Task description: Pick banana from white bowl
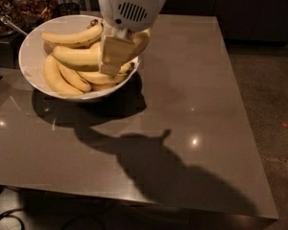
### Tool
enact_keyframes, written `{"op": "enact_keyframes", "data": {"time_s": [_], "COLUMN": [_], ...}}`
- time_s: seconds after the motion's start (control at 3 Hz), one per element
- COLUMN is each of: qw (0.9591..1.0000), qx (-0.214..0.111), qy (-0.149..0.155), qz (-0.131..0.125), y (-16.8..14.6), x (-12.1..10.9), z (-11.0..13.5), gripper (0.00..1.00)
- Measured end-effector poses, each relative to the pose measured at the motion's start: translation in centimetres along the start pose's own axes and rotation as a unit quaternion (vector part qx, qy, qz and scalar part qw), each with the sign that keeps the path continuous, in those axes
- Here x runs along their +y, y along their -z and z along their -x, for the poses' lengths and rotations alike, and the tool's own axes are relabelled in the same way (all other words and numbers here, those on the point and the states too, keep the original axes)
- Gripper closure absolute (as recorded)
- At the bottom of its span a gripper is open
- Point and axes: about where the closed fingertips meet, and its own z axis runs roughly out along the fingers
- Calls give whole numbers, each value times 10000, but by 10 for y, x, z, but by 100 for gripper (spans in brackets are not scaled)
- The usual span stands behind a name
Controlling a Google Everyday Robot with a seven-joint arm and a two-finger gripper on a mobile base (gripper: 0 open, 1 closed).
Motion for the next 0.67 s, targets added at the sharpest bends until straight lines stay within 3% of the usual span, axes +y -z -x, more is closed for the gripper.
{"op": "enact_keyframes", "data": {"time_s": [0.33,0.67], "qw": [9998,9997], "qx": [-114,-126], "qy": [-141,-147], "qz": [127,144], "y": [7,7], "x": [25,27], "z": [-2,-1], "gripper": [100,100]}}
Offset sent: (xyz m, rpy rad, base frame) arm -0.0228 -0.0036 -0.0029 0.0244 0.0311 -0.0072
